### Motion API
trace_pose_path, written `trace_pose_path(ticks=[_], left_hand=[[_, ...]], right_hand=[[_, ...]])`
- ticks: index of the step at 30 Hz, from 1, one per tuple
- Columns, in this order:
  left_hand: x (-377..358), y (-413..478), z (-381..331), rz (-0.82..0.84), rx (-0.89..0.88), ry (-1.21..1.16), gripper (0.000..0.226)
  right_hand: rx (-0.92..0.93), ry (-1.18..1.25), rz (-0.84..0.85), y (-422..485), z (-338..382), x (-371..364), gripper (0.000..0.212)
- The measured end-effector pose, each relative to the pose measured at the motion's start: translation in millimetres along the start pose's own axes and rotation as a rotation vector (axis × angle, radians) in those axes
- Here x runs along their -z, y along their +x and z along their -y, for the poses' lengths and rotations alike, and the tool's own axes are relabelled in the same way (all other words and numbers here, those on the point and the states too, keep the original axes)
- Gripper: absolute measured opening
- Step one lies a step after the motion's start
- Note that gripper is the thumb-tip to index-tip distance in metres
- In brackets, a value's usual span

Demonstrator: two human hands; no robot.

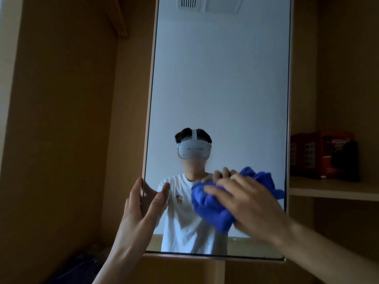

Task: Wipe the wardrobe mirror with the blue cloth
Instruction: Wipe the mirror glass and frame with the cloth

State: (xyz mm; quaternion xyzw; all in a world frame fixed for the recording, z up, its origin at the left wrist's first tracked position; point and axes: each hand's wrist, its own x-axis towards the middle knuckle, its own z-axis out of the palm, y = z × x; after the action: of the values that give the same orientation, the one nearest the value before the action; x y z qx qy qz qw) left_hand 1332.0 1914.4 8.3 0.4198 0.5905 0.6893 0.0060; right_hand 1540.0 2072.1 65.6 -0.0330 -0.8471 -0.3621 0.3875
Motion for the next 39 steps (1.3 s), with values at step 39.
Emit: trace_pose_path(ticks=[39], left_hand=[[-6,-5,6,-0.050,-0.016,0.079,0.084]], right_hand=[[-0.382,-0.006,-0.018,73,-37,27,0.029]])
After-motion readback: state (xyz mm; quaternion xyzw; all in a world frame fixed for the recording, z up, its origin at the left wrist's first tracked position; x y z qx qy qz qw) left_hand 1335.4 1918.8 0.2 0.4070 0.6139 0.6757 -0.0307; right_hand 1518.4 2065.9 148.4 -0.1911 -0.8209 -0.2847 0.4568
